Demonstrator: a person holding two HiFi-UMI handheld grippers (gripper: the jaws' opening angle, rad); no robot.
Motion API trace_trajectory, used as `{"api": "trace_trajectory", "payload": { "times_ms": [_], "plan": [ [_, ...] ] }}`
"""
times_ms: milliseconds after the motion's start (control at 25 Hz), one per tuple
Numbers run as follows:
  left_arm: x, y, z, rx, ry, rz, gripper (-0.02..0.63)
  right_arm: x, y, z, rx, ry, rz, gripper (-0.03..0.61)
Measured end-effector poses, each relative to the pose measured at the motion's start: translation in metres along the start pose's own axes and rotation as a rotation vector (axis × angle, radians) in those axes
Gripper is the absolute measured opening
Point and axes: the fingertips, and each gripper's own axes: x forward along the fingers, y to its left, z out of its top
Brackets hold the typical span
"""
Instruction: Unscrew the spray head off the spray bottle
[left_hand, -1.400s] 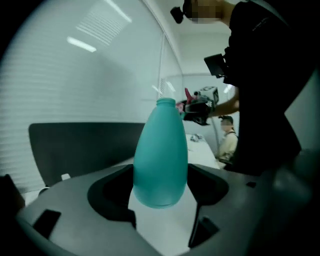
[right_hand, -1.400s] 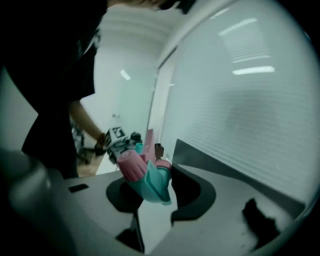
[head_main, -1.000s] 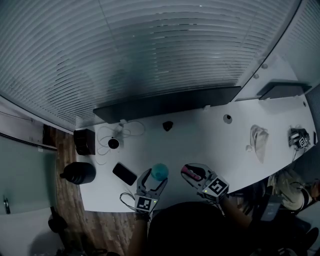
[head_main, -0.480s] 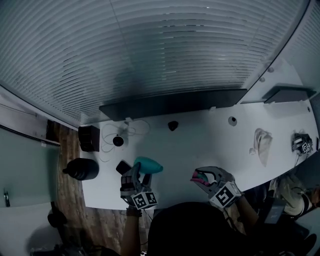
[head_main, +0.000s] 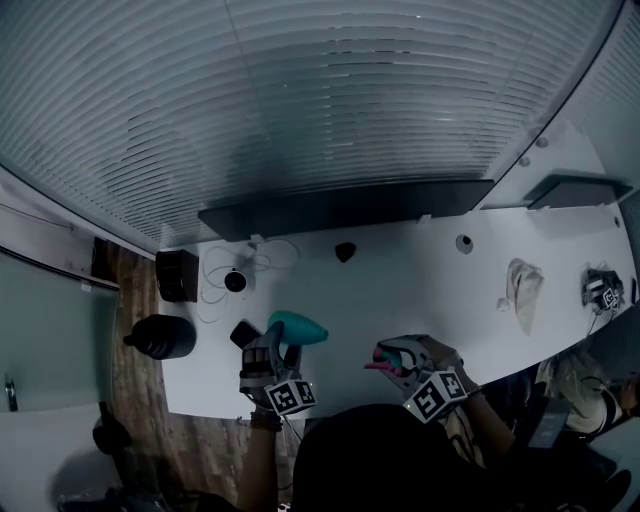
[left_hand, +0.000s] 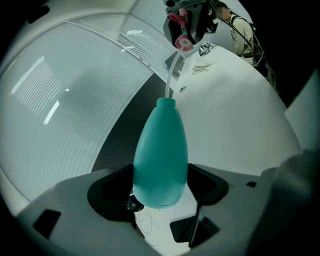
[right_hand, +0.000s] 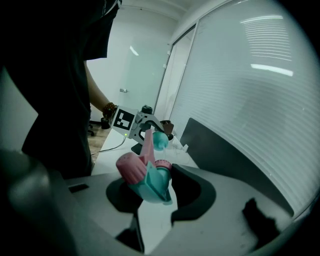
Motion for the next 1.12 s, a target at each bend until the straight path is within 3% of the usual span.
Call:
{"api": "trace_trajectory", "payload": {
  "times_ms": [160, 240, 320, 400, 520, 600, 800, 920, 1120],
  "plan": [
    [-0.001, -0.019, 0.022, 0.022, -0.072, -0.062, 0.337, 0.017, 0.011, 0.002, -0.033, 0.038, 0.059, 0.127],
    [-0.003, -0.04, 0.045, 0.037, -0.136, -0.133, 0.337, 0.033, 0.019, -0.002, -0.078, 0.103, 0.099, 0.127],
    [0.0, -0.067, 0.067, -0.007, -0.173, -0.227, 0.337, 0.049, 0.026, -0.012, -0.142, 0.211, 0.14, 0.127],
    [0.007, -0.091, 0.079, -0.191, -0.224, -0.331, 0.337, 0.056, 0.023, -0.022, -0.206, 0.3, 0.148, 0.127],
    [0.01, -0.105, 0.1, -0.528, -0.408, -0.467, 0.338, 0.057, 0.014, -0.022, -0.185, 0.306, 0.158, 0.129],
    [0.014, -0.105, 0.112, -0.645, -0.501, -0.513, 0.338, 0.056, 0.007, -0.02, -0.15, 0.291, 0.158, 0.13],
    [0.037, -0.12, 0.104, -0.662, -0.463, -0.554, 0.337, 0.057, 0.011, -0.048, -0.074, 0.298, 0.176, 0.224],
    [0.046, -0.127, 0.094, -0.689, -0.451, -0.579, 0.338, 0.053, 0.011, -0.054, 0.059, 0.231, 0.15, 0.276],
    [0.042, -0.135, 0.072, -0.749, -0.406, -0.633, 0.36, 0.042, 0.001, -0.049, 0.296, 0.076, 0.073, 0.288]
  ]
}}
